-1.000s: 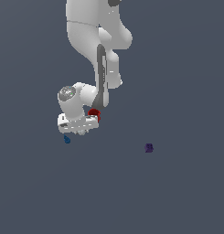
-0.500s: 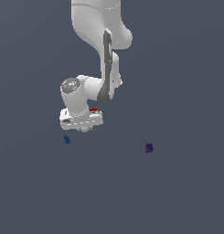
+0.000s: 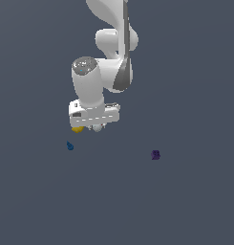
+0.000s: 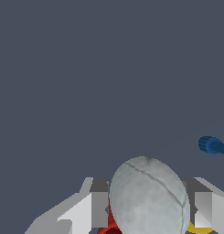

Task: Pick up a designated object from a clutter of objects.

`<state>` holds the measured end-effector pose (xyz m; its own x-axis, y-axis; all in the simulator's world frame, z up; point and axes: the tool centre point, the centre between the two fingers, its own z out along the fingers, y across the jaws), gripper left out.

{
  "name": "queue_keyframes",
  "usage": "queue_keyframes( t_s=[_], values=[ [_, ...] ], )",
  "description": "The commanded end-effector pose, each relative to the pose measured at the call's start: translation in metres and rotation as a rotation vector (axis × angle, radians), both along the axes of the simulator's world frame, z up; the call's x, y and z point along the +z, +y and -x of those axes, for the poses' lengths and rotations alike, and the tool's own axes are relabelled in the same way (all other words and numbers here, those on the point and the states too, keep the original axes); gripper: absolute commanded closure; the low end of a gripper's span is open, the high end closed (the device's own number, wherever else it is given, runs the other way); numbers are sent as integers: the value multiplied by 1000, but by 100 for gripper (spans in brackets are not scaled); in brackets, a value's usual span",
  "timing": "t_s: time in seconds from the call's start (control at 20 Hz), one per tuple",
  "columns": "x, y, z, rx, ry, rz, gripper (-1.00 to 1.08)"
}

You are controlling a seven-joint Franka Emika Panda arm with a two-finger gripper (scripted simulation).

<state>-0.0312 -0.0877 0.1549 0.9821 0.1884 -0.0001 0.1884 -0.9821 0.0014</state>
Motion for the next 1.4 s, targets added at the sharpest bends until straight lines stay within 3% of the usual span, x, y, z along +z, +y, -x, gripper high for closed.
queue_keyframes(
  t_s=[0.0, 0.8, 1.35],
  values=[
    [26, 16, -4, -1, 0, 2, 108],
    [183, 115, -33, 0, 0, 1, 108],
    [241, 152, -48, 1, 0, -1, 108]
  ],
)
